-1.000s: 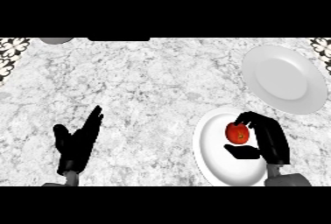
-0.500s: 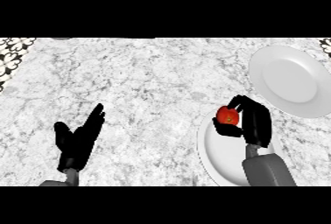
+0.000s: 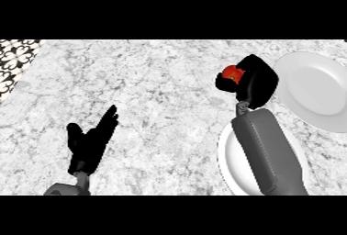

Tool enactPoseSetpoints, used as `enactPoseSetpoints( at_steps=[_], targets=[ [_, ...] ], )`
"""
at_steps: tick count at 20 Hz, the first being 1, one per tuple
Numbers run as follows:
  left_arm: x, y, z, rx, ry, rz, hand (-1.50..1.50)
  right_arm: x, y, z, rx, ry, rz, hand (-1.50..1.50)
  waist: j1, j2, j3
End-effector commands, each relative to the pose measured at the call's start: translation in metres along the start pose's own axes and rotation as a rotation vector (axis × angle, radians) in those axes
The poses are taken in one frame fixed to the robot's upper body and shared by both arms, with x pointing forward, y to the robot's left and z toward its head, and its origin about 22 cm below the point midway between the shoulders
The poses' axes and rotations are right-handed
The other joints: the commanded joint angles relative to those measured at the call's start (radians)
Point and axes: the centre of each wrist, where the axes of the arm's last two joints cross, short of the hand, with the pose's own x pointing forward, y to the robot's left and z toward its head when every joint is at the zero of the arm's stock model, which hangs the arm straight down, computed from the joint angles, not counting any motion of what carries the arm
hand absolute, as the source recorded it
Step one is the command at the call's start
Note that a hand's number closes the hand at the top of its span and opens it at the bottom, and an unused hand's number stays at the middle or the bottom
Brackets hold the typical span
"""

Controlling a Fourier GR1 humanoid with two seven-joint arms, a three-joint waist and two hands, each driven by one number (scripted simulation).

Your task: Pick the tomato from the plate and place it in the plate

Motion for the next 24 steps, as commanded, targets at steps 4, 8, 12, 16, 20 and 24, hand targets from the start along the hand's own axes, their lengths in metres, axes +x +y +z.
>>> enactPoseSetpoints(
  at_steps=[4,8,12,16,20,24],
  targets=[
    [-0.006,0.008,-0.001,0.011,0.053,0.011,0.0,0.068,-0.012,-0.019,-0.242,0.182,-0.105,1.5,-0.018,-0.002,0.0],
    [-0.005,0.004,0.0,0.021,0.043,0.017,0.0,0.053,-0.007,-0.035,-0.314,0.237,-0.178,1.5,-0.04,0.0,0.002],
    [-0.021,0.021,0.003,0.053,0.052,0.028,0.0,0.032,-0.003,-0.043,-0.389,0.249,-0.241,1.5,-0.063,-0.004,0.001],
    [-0.014,-0.005,-0.006,0.042,0.051,0.04,0.0,-0.007,0.01,-0.059,-0.447,0.268,-0.161,1.5,-0.073,-0.004,0.002],
    [-0.019,0.015,0.013,0.054,0.059,0.037,0.0,-0.052,0.008,-0.079,-0.565,0.284,-0.122,1.5,-0.064,-0.006,0.002],
    [-0.009,0.013,0.006,0.07,0.047,0.032,0.0,-0.099,-0.009,-0.114,-0.609,0.328,-0.094,1.5,-0.066,-0.006,0.004]
  ],
)
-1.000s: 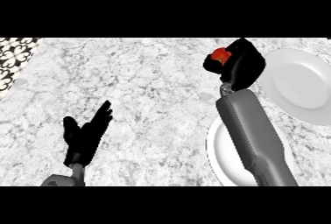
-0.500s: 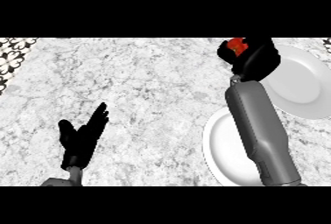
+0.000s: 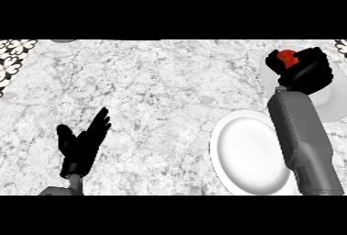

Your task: Pick the tomato from the plate and place it in the plate

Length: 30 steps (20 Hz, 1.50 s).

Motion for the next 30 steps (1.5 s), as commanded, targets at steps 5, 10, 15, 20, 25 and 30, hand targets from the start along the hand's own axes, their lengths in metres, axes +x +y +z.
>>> enactPoseSetpoints(
  at_steps=[5,10,15,20,25,30],
  targets=[
    [-0.022,-0.011,-0.004,-0.008,0.033,0.005,0.0,-0.053,0.009,-0.052,-0.096,0.068,-0.025,1.5,-0.002,0.004,-0.005],
    [-0.013,-0.013,-0.009,-0.002,0.027,0.007,0.0,-0.075,0.001,-0.087,-0.121,0.073,-0.031,1.5,-0.002,0.005,-0.003],
    [-0.002,-0.009,-0.001,-0.037,0.012,-0.004,0.0,-0.102,0.004,-0.094,0.175,0.294,0.198,-1.5,0.025,0.015,0.0],
    [-0.011,-0.004,0.004,-0.024,0.027,0.009,0.0,-0.104,-0.005,-0.115,0.267,0.277,0.065,-1.5,0.023,0.013,0.001],
    [-0.012,-0.014,0.001,-0.016,0.025,-0.001,0.0,-0.111,-0.006,-0.109,0.214,0.194,-0.105,-1.5,0.02,0.016,0.003],
    [-0.015,0.0,0.001,-0.018,0.029,0.006,0.0,-0.116,-0.015,-0.116,0.065,0.202,-0.279,-1.5,0.008,0.013,0.001]
  ],
)
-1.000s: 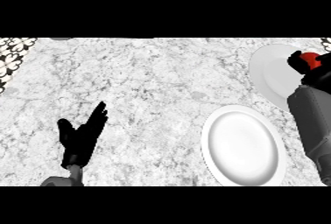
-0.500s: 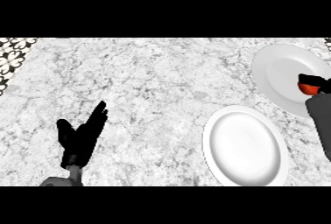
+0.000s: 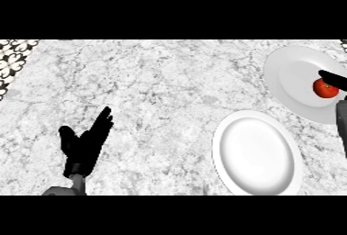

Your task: Pick the tomato from the plate and place it in the plate

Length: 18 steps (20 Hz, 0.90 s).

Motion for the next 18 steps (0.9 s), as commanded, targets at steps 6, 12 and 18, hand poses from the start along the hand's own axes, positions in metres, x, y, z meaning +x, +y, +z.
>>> enactPoseSetpoints(
  at_steps=[6,12,18],
  targets=[
    [-0.023,0.005,0.013,0.007,0.071,0.005,0.0,-0.039,-0.024,-0.014,-0.033,0.032,-0.287,-1.5,-0.021,-0.011,-0.008],
    [-0.027,0.005,0.015,0.035,0.078,0.024,0.0,-0.088,-0.025,0.027,0.17,0.001,-0.363,-1.5,-0.047,-0.022,-0.012],
    [-0.011,0.013,0.011,0.045,0.064,0.013,0.0,-0.095,-0.051,0.042,0.278,-0.02,-0.34,-1.5,-0.054,-0.024,-0.014]
  ],
)
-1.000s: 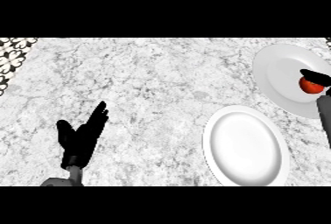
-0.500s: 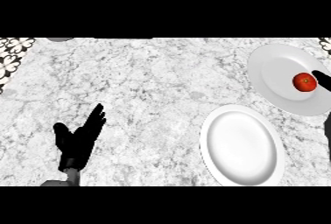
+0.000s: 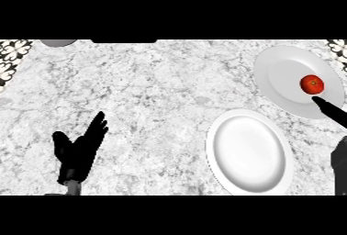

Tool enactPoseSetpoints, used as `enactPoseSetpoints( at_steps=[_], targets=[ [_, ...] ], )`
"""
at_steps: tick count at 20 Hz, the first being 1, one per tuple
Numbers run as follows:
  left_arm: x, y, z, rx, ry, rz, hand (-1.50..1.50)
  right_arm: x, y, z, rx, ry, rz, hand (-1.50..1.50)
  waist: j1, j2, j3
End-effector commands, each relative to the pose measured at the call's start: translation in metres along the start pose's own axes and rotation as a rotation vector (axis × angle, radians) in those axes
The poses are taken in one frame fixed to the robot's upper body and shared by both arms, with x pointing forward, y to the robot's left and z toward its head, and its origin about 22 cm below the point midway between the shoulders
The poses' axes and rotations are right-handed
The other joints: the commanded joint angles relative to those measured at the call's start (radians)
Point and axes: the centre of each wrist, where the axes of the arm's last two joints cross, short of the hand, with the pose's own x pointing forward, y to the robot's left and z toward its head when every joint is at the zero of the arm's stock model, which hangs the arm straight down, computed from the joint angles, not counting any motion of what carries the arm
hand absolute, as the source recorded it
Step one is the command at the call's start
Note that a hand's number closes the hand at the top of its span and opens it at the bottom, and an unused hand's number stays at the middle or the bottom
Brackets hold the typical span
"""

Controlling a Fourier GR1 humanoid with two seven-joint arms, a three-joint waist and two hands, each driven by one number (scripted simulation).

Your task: Pick the tomato from the plate and place it in the plate

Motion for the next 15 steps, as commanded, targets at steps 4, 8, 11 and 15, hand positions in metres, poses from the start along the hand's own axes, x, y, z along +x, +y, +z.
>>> enactPoseSetpoints(
  at_steps=[4,8,11,15],
  targets=[
    [-0.019,0.01,-0.004,0.003,0.064,-0.011,0.0,-0.007,-0.016,0.055,0.076,-0.006,0.047,-1.5,-0.006,0.004,-0.006],
    [-0.009,0.013,-0.004,0.009,0.056,-0.008,0.0,-0.01,-0.033,0.097,0.091,0.008,0.098,-1.5,-0.008,0.004,-0.006],
    [-0.018,0.011,-0.001,-0.014,0.057,0.005,0.0,-0.02,-0.049,0.101,0.081,0.031,0.119,-1.5,0.001,0.006,-0.005],
    [-0.017,-0.006,0.0,-0.009,0.047,-0.004,0.0,-0.01,-0.06,0.102,0.086,0.027,0.15,-1.5,0.003,0.007,-0.004]
  ],
)
